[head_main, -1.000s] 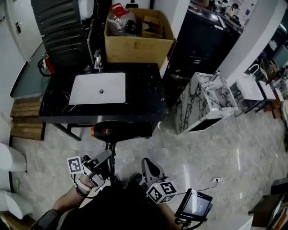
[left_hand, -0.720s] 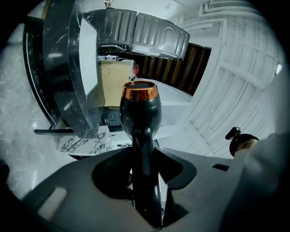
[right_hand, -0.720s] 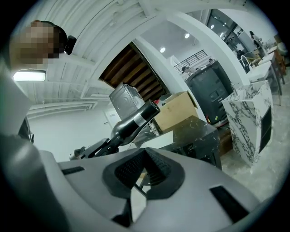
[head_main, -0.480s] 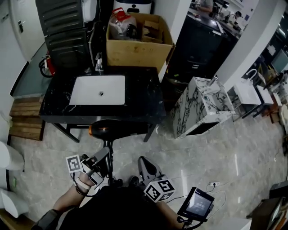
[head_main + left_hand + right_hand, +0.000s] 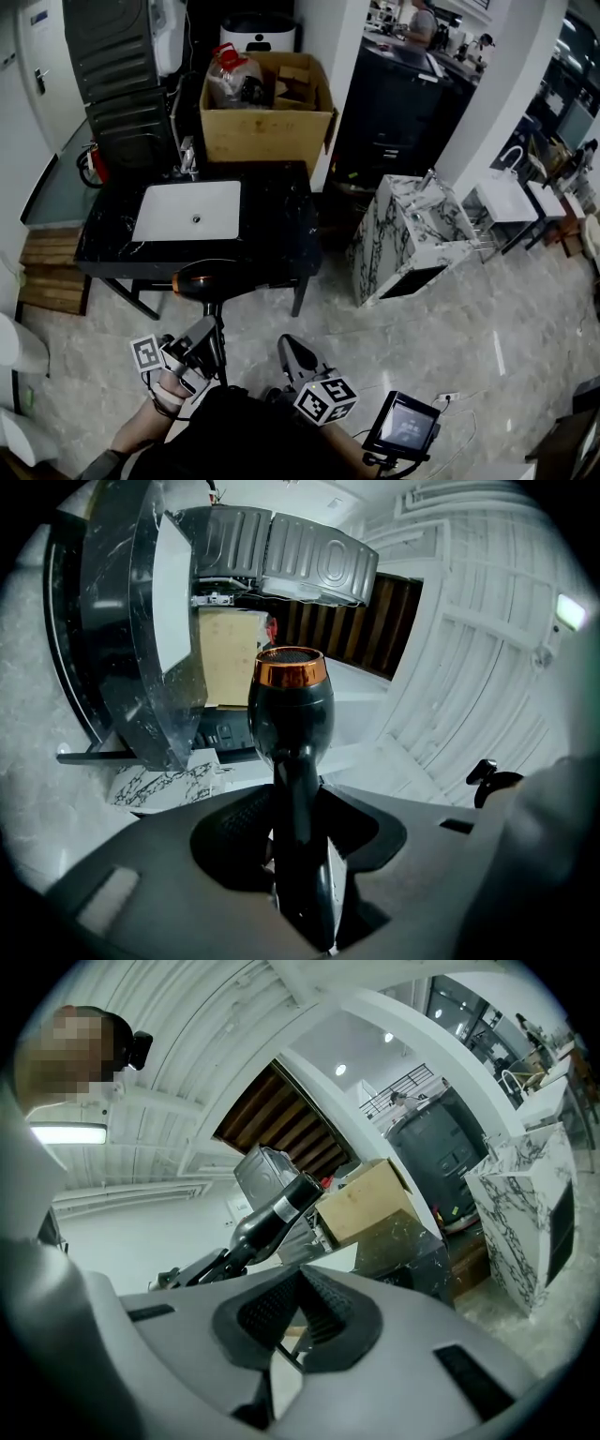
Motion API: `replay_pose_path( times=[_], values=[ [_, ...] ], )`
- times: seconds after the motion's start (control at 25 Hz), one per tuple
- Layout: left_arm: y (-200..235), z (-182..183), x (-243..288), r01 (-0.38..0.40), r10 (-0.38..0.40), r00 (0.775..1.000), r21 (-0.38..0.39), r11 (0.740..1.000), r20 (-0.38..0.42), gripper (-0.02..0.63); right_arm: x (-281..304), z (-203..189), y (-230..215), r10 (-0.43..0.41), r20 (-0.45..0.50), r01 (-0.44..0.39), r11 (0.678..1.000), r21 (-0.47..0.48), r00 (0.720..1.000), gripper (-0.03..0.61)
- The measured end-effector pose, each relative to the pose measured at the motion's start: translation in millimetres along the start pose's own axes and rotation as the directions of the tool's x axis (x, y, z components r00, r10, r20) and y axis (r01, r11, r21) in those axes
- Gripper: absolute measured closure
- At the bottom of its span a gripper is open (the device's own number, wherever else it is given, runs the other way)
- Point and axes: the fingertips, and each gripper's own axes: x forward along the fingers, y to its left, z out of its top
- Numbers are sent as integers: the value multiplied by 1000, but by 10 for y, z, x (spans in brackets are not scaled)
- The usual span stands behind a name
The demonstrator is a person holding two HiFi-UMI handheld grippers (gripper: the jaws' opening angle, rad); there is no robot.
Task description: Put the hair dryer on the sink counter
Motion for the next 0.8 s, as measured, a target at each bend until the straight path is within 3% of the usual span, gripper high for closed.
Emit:
replay_pose_path(
  times=[0.4, 0.8],
  values=[
    [190, -20, 203, -47, 47, 998, -1, 999, 31, 454, -44, 67, -333, -10, -22, 10, 999, 31, 1000, 583],
    [440, 519, 588, -55, 55, 998, -4, 999, 15, 454, 475, 229, -668, -49, -31, 50, 998, 47, 998, 583]
  ],
)
